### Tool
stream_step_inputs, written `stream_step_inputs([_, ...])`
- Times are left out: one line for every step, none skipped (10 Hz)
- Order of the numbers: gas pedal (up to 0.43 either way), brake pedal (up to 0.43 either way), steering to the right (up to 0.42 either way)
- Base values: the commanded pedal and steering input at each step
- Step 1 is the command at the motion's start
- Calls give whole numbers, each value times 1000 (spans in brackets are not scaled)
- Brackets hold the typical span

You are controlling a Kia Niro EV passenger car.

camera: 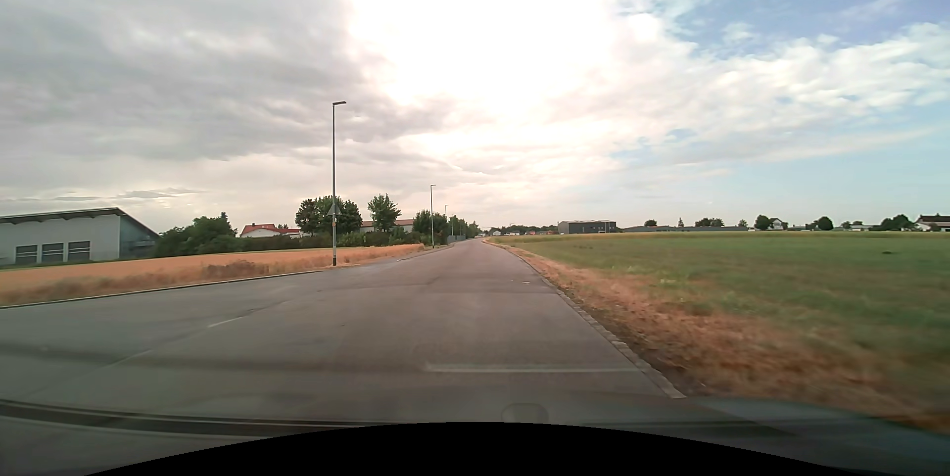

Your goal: Follow the waypoints while adhering to traffic rules and regulations

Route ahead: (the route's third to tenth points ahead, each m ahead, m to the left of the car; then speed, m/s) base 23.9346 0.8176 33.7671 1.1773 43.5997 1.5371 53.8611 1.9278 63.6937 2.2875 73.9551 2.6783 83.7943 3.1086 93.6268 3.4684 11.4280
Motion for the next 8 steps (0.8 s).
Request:
stream_step_inputs([150, 0, -5])
stream_step_inputs([150, 0, -5])
stream_step_inputs([150, 0, -6])
stream_step_inputs([150, 0, -5])
stream_step_inputs([157, 0, -5])
stream_step_inputs([157, 0, -5])
stream_step_inputs([157, 0, -5])
stream_step_inputs([157, 0, -5])
